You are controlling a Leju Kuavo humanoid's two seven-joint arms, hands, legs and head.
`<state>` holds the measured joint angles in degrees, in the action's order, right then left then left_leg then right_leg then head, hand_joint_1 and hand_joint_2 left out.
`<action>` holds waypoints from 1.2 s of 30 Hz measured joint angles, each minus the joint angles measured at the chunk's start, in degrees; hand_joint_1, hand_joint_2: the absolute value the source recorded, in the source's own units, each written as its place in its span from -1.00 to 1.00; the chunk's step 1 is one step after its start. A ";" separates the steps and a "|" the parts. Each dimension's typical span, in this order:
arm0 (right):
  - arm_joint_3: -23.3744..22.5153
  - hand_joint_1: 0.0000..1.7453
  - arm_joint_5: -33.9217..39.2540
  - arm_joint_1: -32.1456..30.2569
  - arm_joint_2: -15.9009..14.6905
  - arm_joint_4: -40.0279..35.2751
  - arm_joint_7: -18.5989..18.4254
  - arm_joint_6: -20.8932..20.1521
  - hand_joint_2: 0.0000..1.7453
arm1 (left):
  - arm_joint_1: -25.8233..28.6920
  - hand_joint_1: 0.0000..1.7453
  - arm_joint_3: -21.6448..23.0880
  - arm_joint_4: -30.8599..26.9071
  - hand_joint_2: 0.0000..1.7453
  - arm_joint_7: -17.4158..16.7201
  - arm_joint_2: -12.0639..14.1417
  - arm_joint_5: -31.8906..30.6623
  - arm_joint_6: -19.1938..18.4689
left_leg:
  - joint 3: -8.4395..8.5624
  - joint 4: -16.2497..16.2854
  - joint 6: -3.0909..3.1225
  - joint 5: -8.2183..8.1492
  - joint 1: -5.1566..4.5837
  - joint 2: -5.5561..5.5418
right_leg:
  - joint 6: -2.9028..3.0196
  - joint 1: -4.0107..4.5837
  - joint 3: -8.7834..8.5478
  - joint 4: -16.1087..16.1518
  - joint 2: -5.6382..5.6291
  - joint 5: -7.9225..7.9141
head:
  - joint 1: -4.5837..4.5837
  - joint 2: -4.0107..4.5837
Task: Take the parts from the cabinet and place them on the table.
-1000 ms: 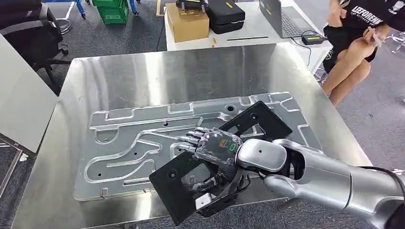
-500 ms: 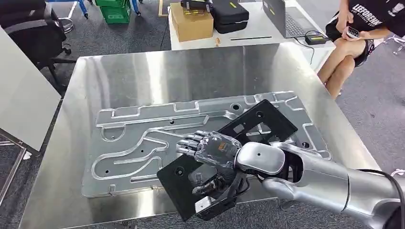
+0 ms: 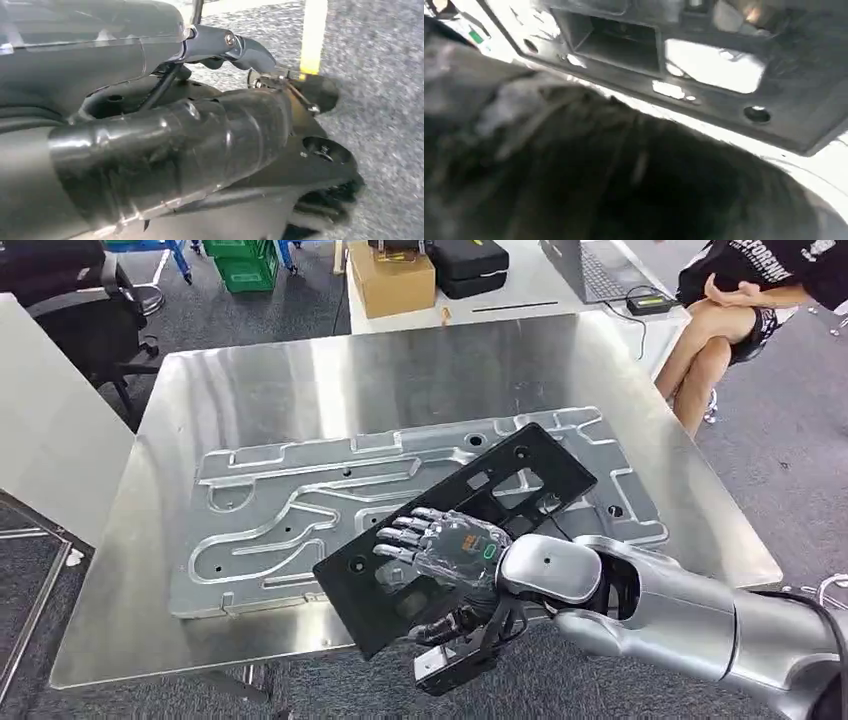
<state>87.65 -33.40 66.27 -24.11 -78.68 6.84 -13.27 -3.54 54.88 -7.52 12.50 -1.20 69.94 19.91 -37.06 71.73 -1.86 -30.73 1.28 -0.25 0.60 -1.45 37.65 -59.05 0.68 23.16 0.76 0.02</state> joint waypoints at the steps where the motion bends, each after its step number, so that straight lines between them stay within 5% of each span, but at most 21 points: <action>1: 0.00 -1.00 0.00 0.01 0.00 0.00 0.00 0.00 -1.00 | 0.00 -1.00 -0.02 0.00 -1.00 0.00 0.02 0.04 0.00 | 3.19 -4.38 -0.05 1.67 0.10 0.05 | -0.30 -0.11 0.63 -0.29 0.00 -0.34 | 0.00 0.00; 3: -0.04 -1.00 0.00 0.12 -0.04 -0.07 0.00 -0.09 -1.00 | -0.12 -1.00 0.00 0.00 -1.00 0.00 0.00 0.09 -0.02 | 9.06 -13.06 0.08 -0.18 -0.22 -0.03 | -1.06 0.16 1.64 -1.08 -0.03 -0.92 | 0.04 0.00; 7: -0.07 -1.00 -0.04 0.41 -0.09 -0.22 0.22 -0.79 -1.00 | 0.06 -1.00 0.00 0.00 -1.00 0.00 -0.04 0.18 -0.11 | 7.33 -13.08 2.53 1.29 -0.33 -0.25 | -2.70 0.06 1.66 -0.28 0.03 -2.90 | -0.17 0.00; 9: -0.04 -1.00 -0.04 0.51 -0.39 -0.22 0.24 -1.22 -1.00 | -0.14 -1.00 0.00 0.00 -1.00 0.00 -0.04 0.22 -0.17 | 6.05 -13.15 3.86 2.66 -0.24 0.16 | -2.87 -0.04 3.30 -3.09 -0.23 2.26 | -0.17 0.00; 11: -0.04 -1.00 -0.04 0.54 -0.55 -0.26 0.35 -1.18 -1.00 | -0.17 -1.00 0.00 0.00 -1.00 0.00 -0.04 0.22 -0.17 | 4.35 -13.09 4.35 4.01 -0.40 0.28 | -3.08 0.07 5.52 -11.25 -0.35 8.87 | -0.20 0.00; 12: -0.04 -1.00 -0.04 0.52 -0.68 -0.28 0.39 -1.18 -1.00 | -0.13 -1.00 0.00 0.00 -1.00 0.00 -0.04 0.20 -0.18 | 3.49 -13.06 4.44 4.64 -0.59 0.28 | -3.13 0.15 6.35 -15.29 -0.41 10.40 | -0.17 0.00; 14: -0.02 -1.00 -0.04 0.44 -0.96 -0.28 0.42 -1.18 -1.00 | -0.10 -1.00 0.00 0.00 -1.00 0.00 -0.04 0.20 -0.20 | 1.76 -13.00 4.52 5.90 -1.10 0.25 | -2.75 0.29 5.37 -18.12 -0.44 8.63 | -0.17 0.00; 15: -0.02 -1.00 -0.04 0.45 -1.05 -0.28 0.42 -1.18 -1.00 | -0.08 -1.00 0.00 0.00 -1.00 0.00 -0.04 0.20 -0.20 | 0.99 -12.99 4.52 6.48 -1.39 0.22 | -2.27 0.55 3.10 -15.90 -0.47 6.52 | -0.20 0.00; 17: -0.04 -1.00 -0.04 0.58 -1.05 -0.31 0.42 -1.16 -1.00 | -0.11 -1.00 0.02 0.00 -1.00 -0.02 -0.09 0.20 -0.22 | 0.04 -12.98 4.49 7.51 -1.76 0.12 | -0.45 1.40 -4.23 -6.59 -0.78 4.74 | -0.15 0.00; 18: -0.09 -1.00 -0.04 0.81 -1.12 -0.33 0.42 -1.14 -1.00 | -0.09 -1.00 0.02 -0.02 -1.00 -0.02 -0.33 0.18 -0.24 | -0.19 -12.92 4.27 7.84 -1.94 0.10 | 0.57 1.95 -7.73 -1.57 -0.85 6.88 | -0.13 0.00; 19: -0.24 -1.00 -0.04 0.90 -1.14 -0.48 0.42 -1.11 -1.00 | -0.12 -1.00 0.02 -0.02 -1.00 -0.02 -0.31 0.18 -0.24 | -0.24 -12.95 3.98 8.35 -1.95 0.14 | 0.30 1.86 -8.94 0.96 -0.57 7.25 | 0.00 0.00; 22: -0.28 -1.00 -0.04 1.09 -1.27 -0.63 0.42 -1.16 -1.00 | -0.13 -1.00 0.07 -0.02 -1.00 -0.09 -0.33 0.18 -0.28 | -0.21 -13.94 2.88 10.07 -1.59 0.06 | 0.93 2.42 -8.39 1.70 -0.58 5.47 | -0.15 0.00; 23: -0.28 -1.00 -0.04 1.08 -1.27 -0.66 0.44 -1.14 -1.00 | -0.16 -1.00 0.11 0.00 -1.00 -0.13 -0.28 0.18 -0.31 | -0.50 -13.47 2.64 9.24 -1.55 0.02 | 1.22 1.37 -8.26 2.77 -0.19 4.34 | -0.17 0.00; 26: -0.26 -1.00 -0.04 1.20 -1.31 -0.90 0.48 -1.22 -1.00 | -0.11 -1.00 0.20 0.00 -1.00 -0.15 -0.26 0.18 -0.28 | -3.22 -4.80 1.68 -0.36 -1.15 -0.04 | 1.65 1.35 -6.00 3.03 0.02 2.14 | -0.02 0.00; 27: -0.26 -1.00 -0.04 1.17 -1.33 -0.92 0.50 -1.27 -1.00 | -0.14 -1.00 0.20 0.00 -1.00 -0.15 -0.22 0.18 -0.28 | -4.02 -0.61 1.28 -2.63 -0.87 -0.03 | 1.54 1.28 -4.86 2.91 0.03 1.39 | -0.04 0.00; 28: -0.24 -1.00 -0.04 1.15 -1.33 -0.92 0.50 -1.29 -1.00 | -0.16 -1.00 0.22 0.00 -1.00 -0.15 -0.22 0.18 -0.31 | -4.31 2.40 0.93 -2.68 -0.65 -0.02 | 1.33 1.18 -3.69 2.64 0.06 0.66 | -0.02 0.00; 31: -0.15 -1.00 -0.04 1.09 -1.49 -0.94 0.50 -1.31 -1.00 | -0.18 -1.00 0.22 0.00 -1.00 -0.15 -0.09 0.18 -0.37 | 0.26 -0.43 -0.17 3.86 0.13 0.05 | 0.32 0.52 -0.06 1.13 0.15 -0.91 | -0.02 -0.02; 32: -0.15 -1.00 -0.04 1.18 -1.55 -0.94 0.50 -1.31 -1.00 | -0.19 -1.00 0.22 0.00 -1.00 -0.15 -0.09 0.18 -0.39 | 3.84 -4.91 -0.54 4.29 0.49 0.11 | -0.13 0.31 1.03 0.23 0.13 -1.28 | 0.00 0.00; 33: -0.20 -1.00 -0.04 1.37 -1.62 -1.11 0.50 -1.31 -1.00 | -0.31 -1.00 0.24 -0.02 -1.00 -0.15 -0.20 0.18 -0.46 | 7.05 -9.95 -1.09 0.77 0.53 0.10 | -0.53 0.44 2.00 -0.62 0.11 -1.53 | 0.13 0.00; 34: -0.33 -1.00 -0.04 1.53 -1.92 -1.22 0.50 -1.31 -1.00 | -0.33 -1.00 0.24 -0.02 -1.00 -0.05 -0.07 0.17 -0.55 | 8.67 -12.94 0.04 -0.59 -0.01 -0.29 | -0.80 0.54 2.46 -1.37 0.18 -1.71 | -0.04 0.00; 36: -0.35 -1.00 -0.04 1.65 -2.06 -1.46 0.50 -1.29 -1.00 | -0.35 -1.00 0.26 -0.02 -1.00 0.22 -0.07 0.18 -0.63 | 7.72 -12.13 1.23 -0.22 -0.14 -0.18 | -1.61 0.71 2.35 -0.84 0.21 -2.80 | -0.11 -0.02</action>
<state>87.30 -33.44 67.92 -26.16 -80.15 7.34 -14.56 -3.89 55.15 -7.54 12.72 -1.27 70.12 19.28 -29.33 59.60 -0.64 -30.96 1.13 -0.43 -1.00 -0.74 40.00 -59.89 0.89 20.36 0.66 0.00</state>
